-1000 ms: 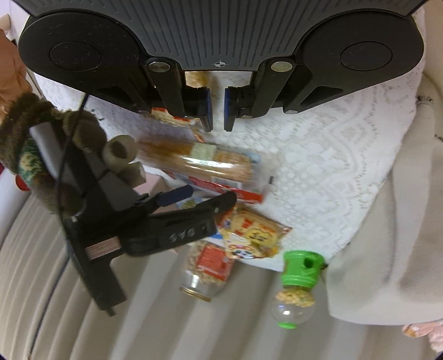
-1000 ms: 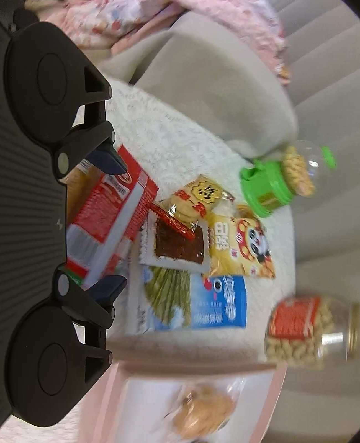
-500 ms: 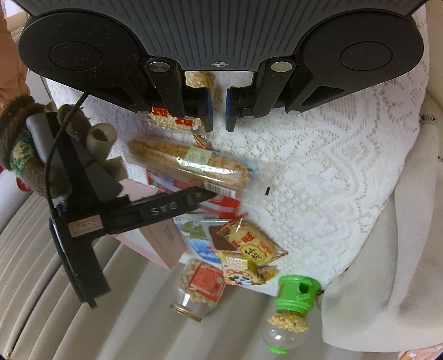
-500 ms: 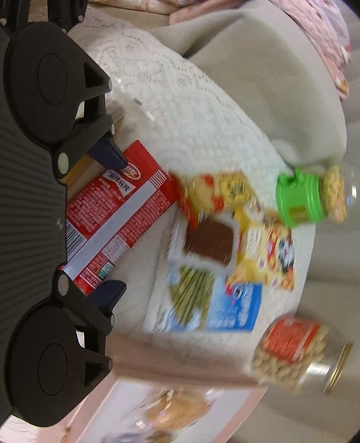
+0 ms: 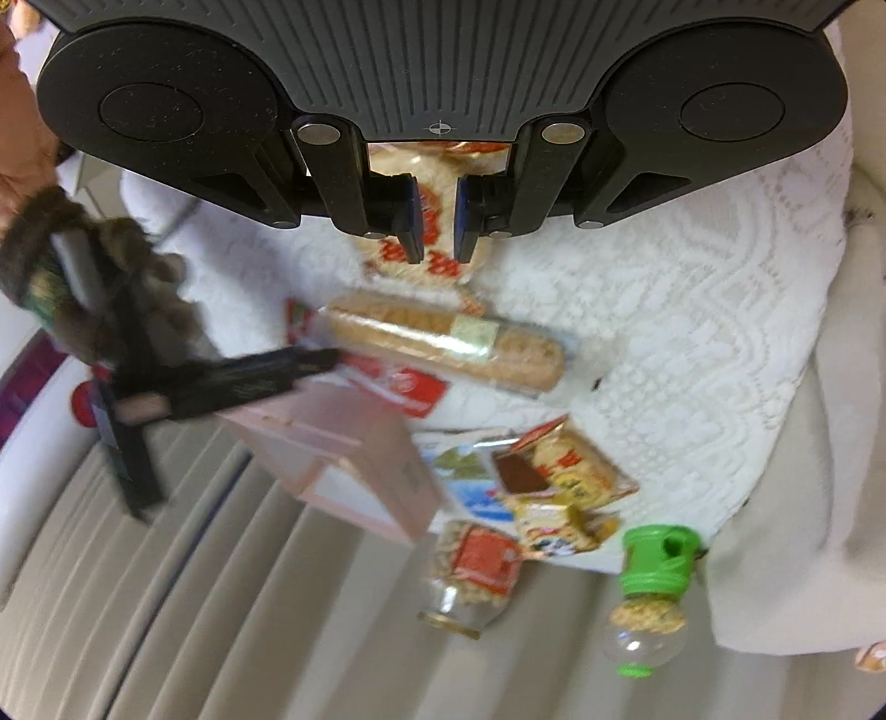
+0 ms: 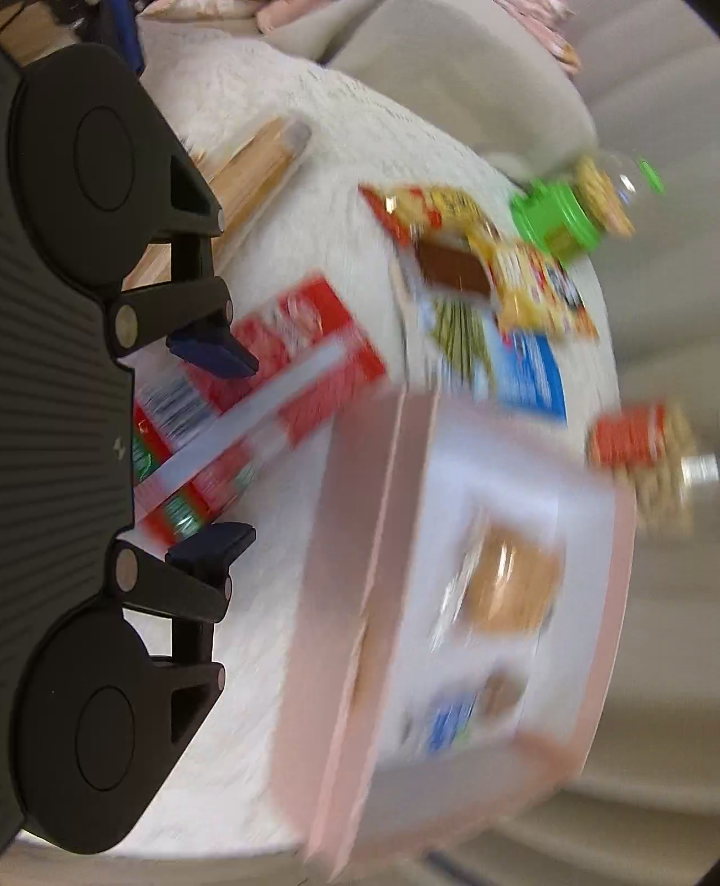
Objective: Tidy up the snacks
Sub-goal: 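Lift the rice cracker with the left tool toward the pink box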
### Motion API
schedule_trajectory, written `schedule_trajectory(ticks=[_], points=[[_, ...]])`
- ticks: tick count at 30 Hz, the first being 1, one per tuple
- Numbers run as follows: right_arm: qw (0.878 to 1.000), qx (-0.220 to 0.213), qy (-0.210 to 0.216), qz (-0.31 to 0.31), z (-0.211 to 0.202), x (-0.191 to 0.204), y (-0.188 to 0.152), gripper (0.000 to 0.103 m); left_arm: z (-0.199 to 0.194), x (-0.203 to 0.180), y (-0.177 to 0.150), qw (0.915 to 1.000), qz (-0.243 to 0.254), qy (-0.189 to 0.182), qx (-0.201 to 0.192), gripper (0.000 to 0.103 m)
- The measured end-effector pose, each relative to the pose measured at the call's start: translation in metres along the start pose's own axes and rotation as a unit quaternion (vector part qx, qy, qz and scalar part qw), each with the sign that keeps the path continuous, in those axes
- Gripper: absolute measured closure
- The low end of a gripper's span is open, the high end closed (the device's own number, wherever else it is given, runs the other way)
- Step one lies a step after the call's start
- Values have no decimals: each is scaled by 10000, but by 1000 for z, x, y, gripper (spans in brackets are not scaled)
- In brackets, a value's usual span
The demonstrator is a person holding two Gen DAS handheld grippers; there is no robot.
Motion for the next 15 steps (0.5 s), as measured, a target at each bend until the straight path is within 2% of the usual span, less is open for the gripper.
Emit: schedule_trajectory(ticks=[3, 6, 8, 10, 12, 15], points=[[9990, -226, -377, 104, -15, -26, -23, 45, 4, 13, -2, 9995, -304, 16, 98, 89], [9942, -476, -966, -48, -31, -44, -49, 44, 10, 24, -3, 9978, -640, -92, 147, 89], [9906, -735, -1103, -343, -48, -42, -65, 35, 14, 30, -4, 9968, -767, -120, 163, 88], [9888, -1000, -944, -587, -64, -30, -78, 24, 18, 32, -4, 9959, -878, -192, 140, 85], [9876, -1188, -651, -792, -73, -9, -88, 23, 20, 30, -3, 9943, -995, -337, 163, 84], [9877, -1173, -60, -1035, -66, 30, -97, 23, 26, 21, -4, 9925, -1029, -551, 375, 79]])
Point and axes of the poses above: each gripper's, at about its wrist camera, not at the fingertips, and z roughly the way its jaws point, x to its left, y to its top, the point moved 9 cm from there along z, roughly the way its jaws point, and after that the axes turned 10 degrees about x, right-handed, at the moved point
